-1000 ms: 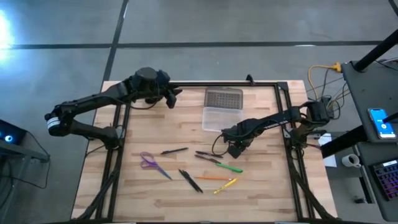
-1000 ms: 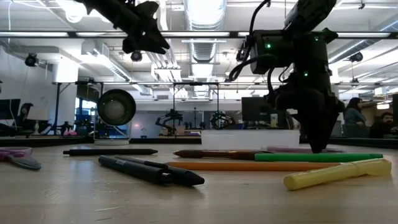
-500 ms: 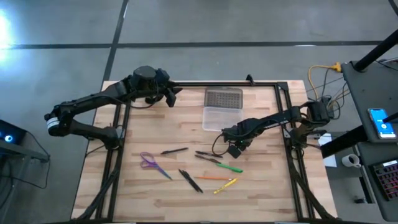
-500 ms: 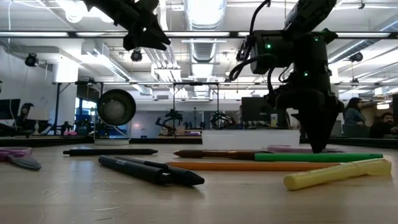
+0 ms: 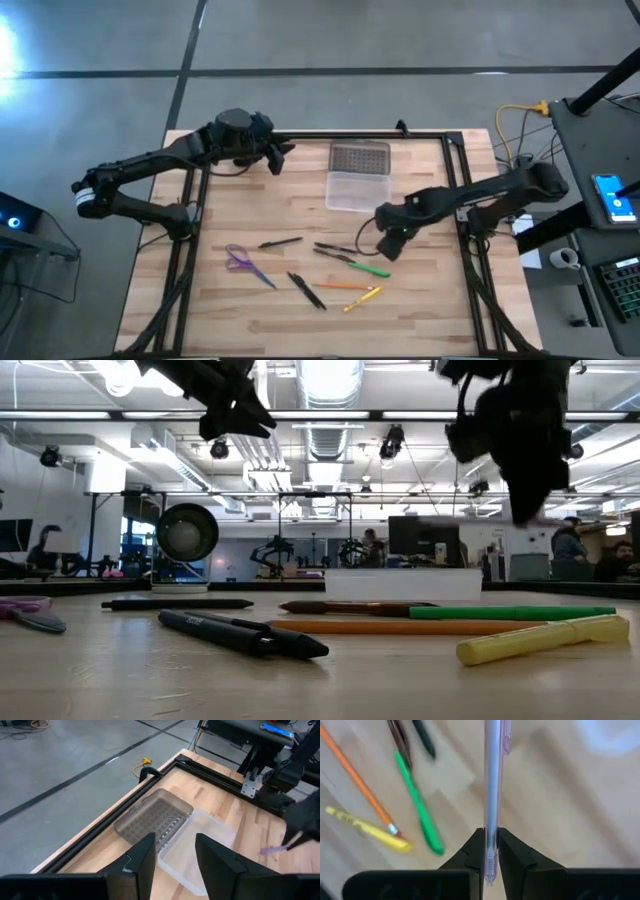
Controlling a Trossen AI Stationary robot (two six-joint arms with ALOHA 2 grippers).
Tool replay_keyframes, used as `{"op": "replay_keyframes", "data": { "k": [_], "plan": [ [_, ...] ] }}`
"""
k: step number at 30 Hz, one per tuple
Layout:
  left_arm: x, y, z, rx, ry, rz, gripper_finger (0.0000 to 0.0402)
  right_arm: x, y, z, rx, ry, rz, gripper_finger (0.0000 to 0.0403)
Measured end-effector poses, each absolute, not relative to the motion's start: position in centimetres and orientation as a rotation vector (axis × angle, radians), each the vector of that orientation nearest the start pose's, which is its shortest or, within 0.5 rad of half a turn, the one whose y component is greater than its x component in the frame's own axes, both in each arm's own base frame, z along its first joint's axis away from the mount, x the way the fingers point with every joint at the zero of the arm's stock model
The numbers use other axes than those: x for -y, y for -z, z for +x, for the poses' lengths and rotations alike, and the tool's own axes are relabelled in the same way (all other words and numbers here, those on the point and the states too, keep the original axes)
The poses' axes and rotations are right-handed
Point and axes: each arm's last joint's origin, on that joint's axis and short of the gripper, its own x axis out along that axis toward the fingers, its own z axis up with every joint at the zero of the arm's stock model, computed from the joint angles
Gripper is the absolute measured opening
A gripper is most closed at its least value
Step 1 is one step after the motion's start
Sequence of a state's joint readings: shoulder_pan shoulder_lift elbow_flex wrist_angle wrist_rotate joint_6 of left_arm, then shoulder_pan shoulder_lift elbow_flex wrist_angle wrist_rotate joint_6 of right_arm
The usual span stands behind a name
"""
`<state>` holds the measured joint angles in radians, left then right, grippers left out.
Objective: Pick & place school supplies into a supply box
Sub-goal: Put the purple pen into the supply box
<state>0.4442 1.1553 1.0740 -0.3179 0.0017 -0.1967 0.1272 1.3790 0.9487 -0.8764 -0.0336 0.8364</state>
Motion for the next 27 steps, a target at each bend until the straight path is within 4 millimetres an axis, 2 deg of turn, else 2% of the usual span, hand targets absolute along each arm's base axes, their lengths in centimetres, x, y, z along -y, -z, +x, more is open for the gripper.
{"op": "replay_keyframes", "data": {
  "k": [4, 9, 18, 23, 27],
  "plan": [
    [-10.6, -34.7, 22.8, -0.35, -0.467, -0.279, 0.0124, -2.3, -24.5, 23.9, -1.161, 0.418, 0.447, 0.0028],
    [-10.4, -34.7, 22.9, -0.349, -0.464, -0.31, 0.0124, 0.2, -25.7, 25.2, -1.201, 0.408, 0.229, 0.0028],
    [-8.1, -34.3, 23.4, -0.4, -0.395, -0.383, 0.0124, 6.6, -25.9, 29.1, -1.353, 0.345, -0.097, 0.0029],
    [-6.2, -36.4, 22.7, -0.251, -0.318, -0.406, 0.0124, 9.0, -25.3, 31.4, -1.411, 0.249, -0.227, 0.0029],
    [-5.3, -37.8, 21.4, -0.175, -0.287, -0.429, 0.0124, 10.4, -23.6, 32.9, -1.473, 0.184, -0.286, 0.0029]
  ]
}}
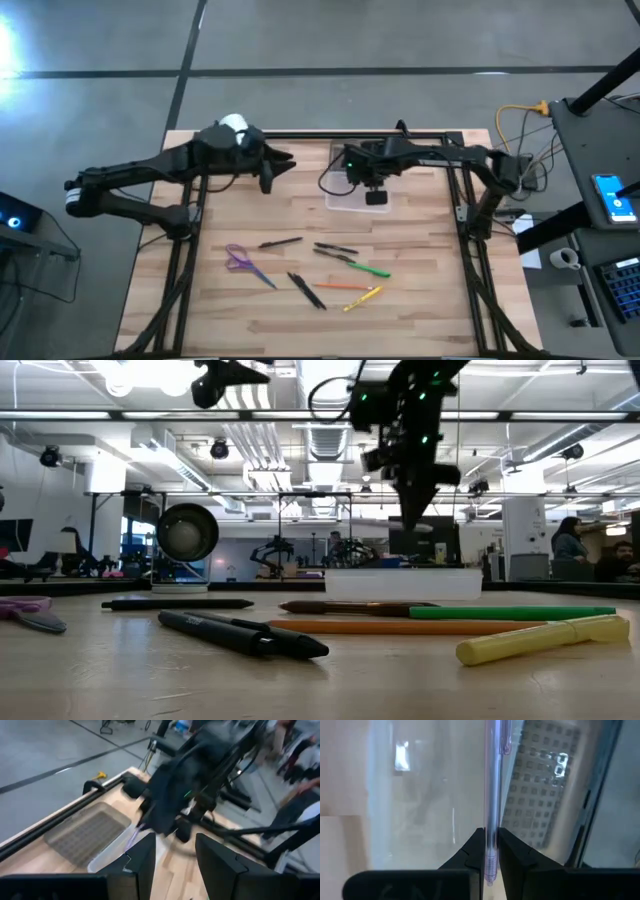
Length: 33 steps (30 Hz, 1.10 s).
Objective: Pick & place school supplies into a supply box
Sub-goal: Put the purple pen into the supply box, then put the black pen into the supply box
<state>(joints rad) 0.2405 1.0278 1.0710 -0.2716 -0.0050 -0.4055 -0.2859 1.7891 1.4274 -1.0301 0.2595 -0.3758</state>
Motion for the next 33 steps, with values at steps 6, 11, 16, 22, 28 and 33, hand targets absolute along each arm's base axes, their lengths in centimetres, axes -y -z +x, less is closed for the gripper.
{"op": "replay_keyframes", "data": {
  "k": [6, 11, 16, 22, 28, 33],
  "plan": [
    [-4.9, -38.7, 19.7, -0.116, -0.284, -0.464, 0.0124, 12.2, -21.2, 34.3, -1.519, 0.129, -0.254, 0.0029],
    [-4.9, -38.5, 19.6, -0.113, -0.309, -0.469, 0.0124, 13.1, -19.3, 34.9, -1.557, 0.141, -0.197, 0.0029],
    [-5.0, -38.0, 20.0, -0.133, -0.315, -0.472, 0.0124, 13.4, -17.7, 35.1, -1.595, 0.161, -0.124, 0.0029],
    [-5.1, -37.8, 20.4, -0.145, -0.318, -0.472, 0.0124, 13.9, -16.7, 35.1, -1.62, 0.339, -0.036, 0.0037],
    [-5.1, -37.8, 20.4, -0.14, -0.317, -0.47, 0.0124, 13.6, -18.3, 34.6, -1.589, 0.384, -0.016, 0.0104],
    [-5.1, -37.8, 20.4, -0.141, -0.317, -0.469, 0.0124, 13.3, -20.9, 33.6, -1.558, 0.394, -0.023, 0.0153]
  ]
}}
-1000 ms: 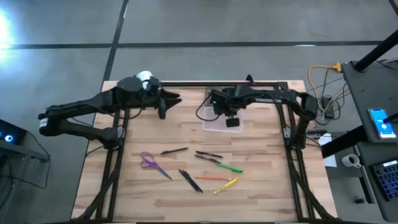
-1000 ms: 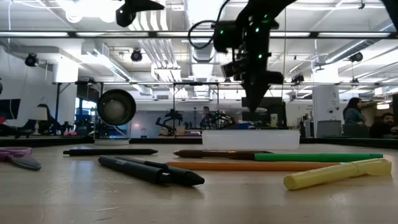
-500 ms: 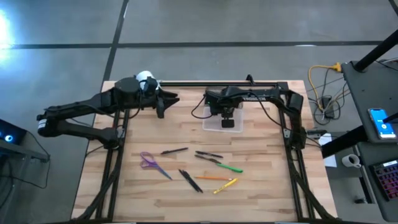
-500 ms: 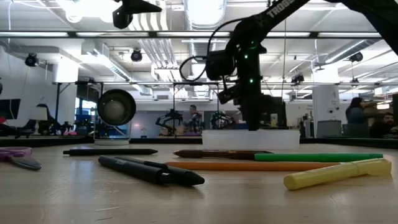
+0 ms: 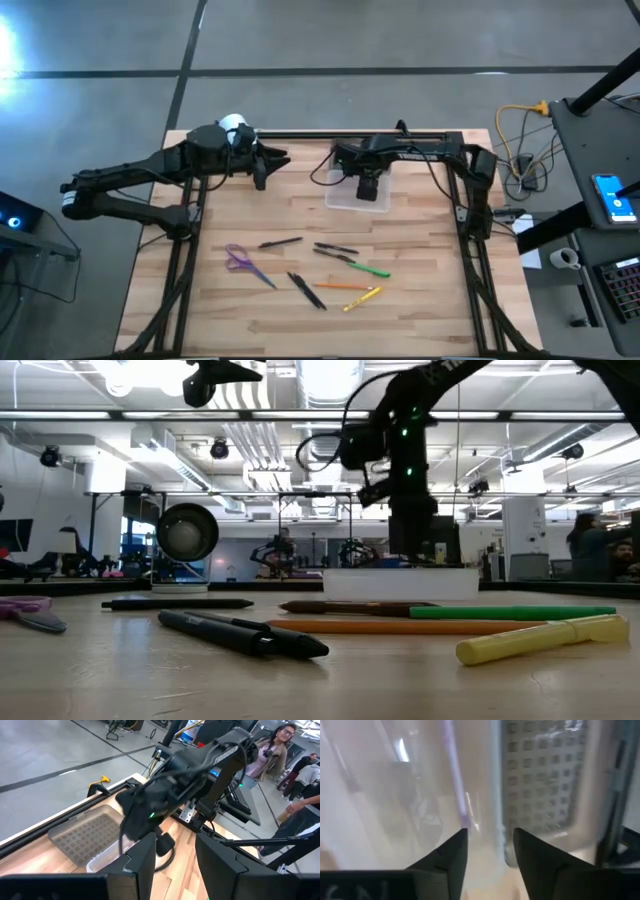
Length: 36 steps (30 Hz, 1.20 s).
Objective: Pick & place school supplies into a supply box
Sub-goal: Put the black pen into the supply box
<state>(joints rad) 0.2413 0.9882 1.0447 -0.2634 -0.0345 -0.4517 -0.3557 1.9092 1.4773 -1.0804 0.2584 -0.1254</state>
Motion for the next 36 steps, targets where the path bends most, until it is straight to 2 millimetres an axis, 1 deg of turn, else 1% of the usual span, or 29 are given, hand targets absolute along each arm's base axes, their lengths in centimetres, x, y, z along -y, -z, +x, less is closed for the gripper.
{"op": "replay_keyframes", "data": {
  "k": [3, 7, 9, 11, 14, 17, 20, 23, 26, 30, 33, 36],
  "plan": [
    [-5.1, -37.8, 20.4, -0.141, -0.316, -0.467, 0.0124, 12.3, -23.5, 32.7, -1.499, 0.419, -0.006, 0.0169],
    [-5.1, -37.7, 20.4, -0.147, -0.316, -0.462, 0.0124, 9.7, -27.0, 31.0, -1.411, 0.355, 0.058, 0.0175],
    [-5.1, -37.6, 20.5, -0.151, -0.316, -0.452, 0.0124, 8.4, -28.1, 30.2, -1.372, 0.297, 0.123, 0.0173],
    [-5.1, -37.4, 20.5, -0.159, -0.314, -0.43, 0.0124, 6.9, -28.4, 29.7, -1.359, 0.248, 0.179, 0.017],
    [-5.1, -37.0, 20.5, -0.174, -0.315, -0.415, 0.0124, 4.3, -28.0, 29.2, -1.362, 0.187, 0.201, 0.0165],
    [-5.2, -36.3, 20.6, -0.196, -0.318, -0.416, 0.0124, 1.6, -27.1, 29.1, -1.366, 0.161, 0.204, 0.0159],
    [-5.2, -34.9, 20.7, -0.236, -0.322, -0.42, 0.0124, -0.7, -26.0, 29.3, -1.325, 0.156, 0.201, 0.0152],
    [-5.1, -33.1, 20.8, -0.305, -0.297, -0.43, 0.0124, -2.3, -24.8, 29.7, -1.283, 0.155, 0.24, 0.0146],
    [-4.9, -31.0, 20.6, -0.403, -0.248, -0.435, 0.0124, -3.4, -23.5, 30.1, -1.284, 0.176, 0.272, 0.014],
    [-4.5, -28.1, 19.6, -0.587, -0.245, -0.461, 0.0124, -4.3, -22.5, 30.6, -1.281, 0.276, 0.264, 0.0135],
    [-4.1, -26.0, 18.7, -0.727, -0.204, -0.469, 0.0124, -4.8, -22.3, 30.9, -1.274, 0.308, 0.264, 0.0133],
    [-3.6, -24.8, 18.3, -0.767, -0.163, -0.479, 0.0124, -4.9, -22.4, 31.1, -1.262, 0.323, 0.274, 0.0132]
  ]
}}
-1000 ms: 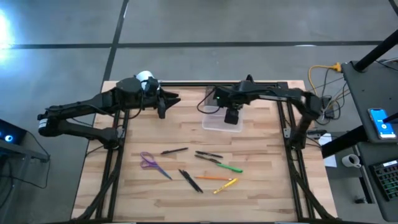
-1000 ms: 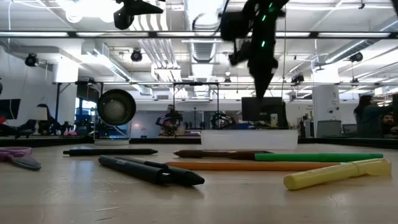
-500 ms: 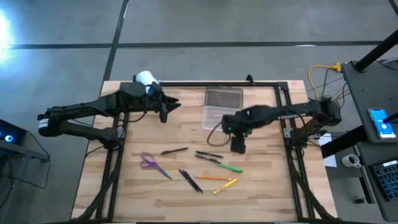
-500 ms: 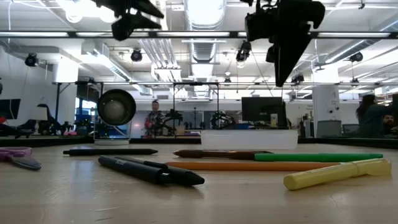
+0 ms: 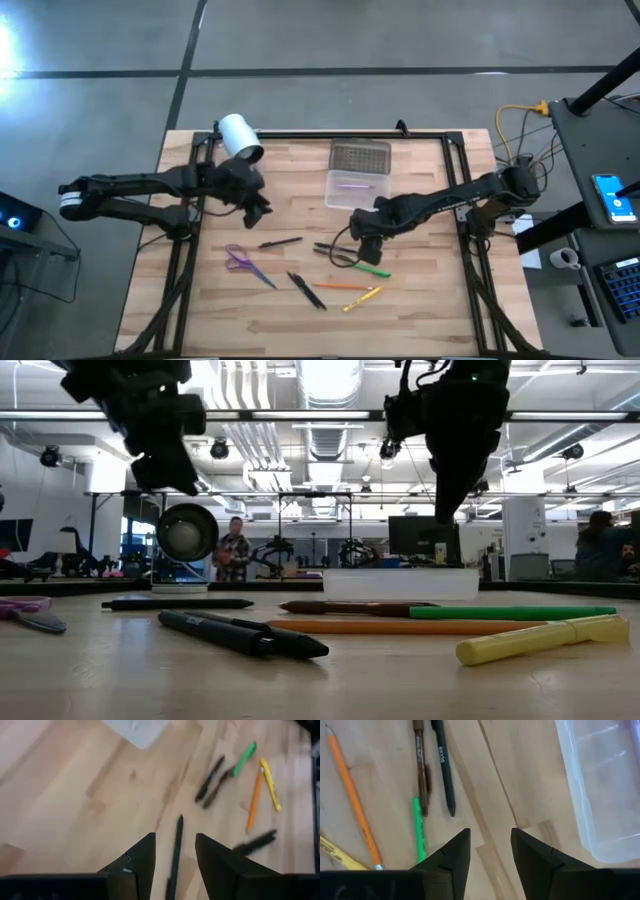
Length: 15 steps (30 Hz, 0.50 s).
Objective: Pick & place school supplies into a supply box
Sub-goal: Put the black pen into the supply box
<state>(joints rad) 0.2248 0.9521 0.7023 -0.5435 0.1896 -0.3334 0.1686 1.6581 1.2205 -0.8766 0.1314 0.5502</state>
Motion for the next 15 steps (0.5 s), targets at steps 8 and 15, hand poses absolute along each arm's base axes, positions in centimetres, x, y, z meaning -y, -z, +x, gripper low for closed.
{"op": "replay_keyframes", "data": {
  "k": [8, 15],
  "plan": [
    [-1.5, -23.0, 18.2, -0.846, -0.055, -0.452, 0.0169, -4.8, -22.7, 30.6, -1.279, 0.325, 0.258, 0.0143],
    [0.2, -22.0, 18.8, -0.846, -0.032, -0.369, 0.0219, -4.3, -22.4, 29.2, -1.356, 0.346, 0.128, 0.0153]
  ]
}}
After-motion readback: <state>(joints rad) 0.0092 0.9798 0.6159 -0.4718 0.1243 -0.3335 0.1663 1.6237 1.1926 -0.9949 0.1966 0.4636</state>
